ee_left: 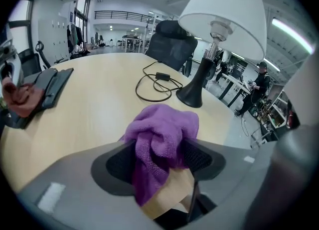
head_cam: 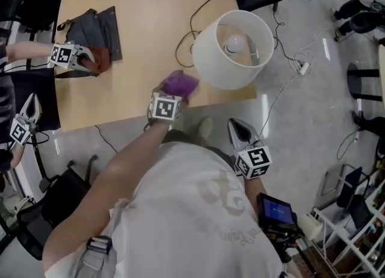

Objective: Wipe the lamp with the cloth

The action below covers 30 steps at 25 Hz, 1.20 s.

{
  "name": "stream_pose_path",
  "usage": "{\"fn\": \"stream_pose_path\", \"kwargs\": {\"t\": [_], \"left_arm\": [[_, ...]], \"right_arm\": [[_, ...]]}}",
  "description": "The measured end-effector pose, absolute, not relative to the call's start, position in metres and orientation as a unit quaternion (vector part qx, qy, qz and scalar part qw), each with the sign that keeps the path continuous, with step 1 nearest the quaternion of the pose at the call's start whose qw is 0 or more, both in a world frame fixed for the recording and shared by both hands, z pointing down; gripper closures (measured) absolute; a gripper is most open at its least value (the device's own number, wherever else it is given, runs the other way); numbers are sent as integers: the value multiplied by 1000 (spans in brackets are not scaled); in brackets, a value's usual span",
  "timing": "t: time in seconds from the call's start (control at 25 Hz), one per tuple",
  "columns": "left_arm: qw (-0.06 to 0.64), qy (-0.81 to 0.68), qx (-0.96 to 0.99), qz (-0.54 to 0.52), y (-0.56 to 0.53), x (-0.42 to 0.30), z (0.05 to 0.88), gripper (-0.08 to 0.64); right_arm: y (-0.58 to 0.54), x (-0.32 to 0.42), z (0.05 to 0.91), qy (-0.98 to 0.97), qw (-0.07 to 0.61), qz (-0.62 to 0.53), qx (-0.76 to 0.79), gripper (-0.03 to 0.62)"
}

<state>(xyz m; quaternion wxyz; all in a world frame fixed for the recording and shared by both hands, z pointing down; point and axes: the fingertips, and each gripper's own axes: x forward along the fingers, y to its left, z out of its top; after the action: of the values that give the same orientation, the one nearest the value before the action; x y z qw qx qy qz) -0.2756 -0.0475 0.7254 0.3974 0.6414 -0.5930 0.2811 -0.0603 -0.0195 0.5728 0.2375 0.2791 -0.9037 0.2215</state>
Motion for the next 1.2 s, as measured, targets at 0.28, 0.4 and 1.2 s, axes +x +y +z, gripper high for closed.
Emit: {"fn": "stream_pose_path", "kwargs": {"t": [0.28,0.4,1.2], "left_arm": [[400,-577,652,289,-43,-277,734,408],[409,-570,660,270,-40,-291,735,444],[283,-579,750,150,-55,-248,610,480]], "right_arm": [[-15,-53,578,-895,237,231,300,578],[-14,-68,583,-895,237,230,301,578],[-36,-34,574,-907,218,221,285,578]]}}
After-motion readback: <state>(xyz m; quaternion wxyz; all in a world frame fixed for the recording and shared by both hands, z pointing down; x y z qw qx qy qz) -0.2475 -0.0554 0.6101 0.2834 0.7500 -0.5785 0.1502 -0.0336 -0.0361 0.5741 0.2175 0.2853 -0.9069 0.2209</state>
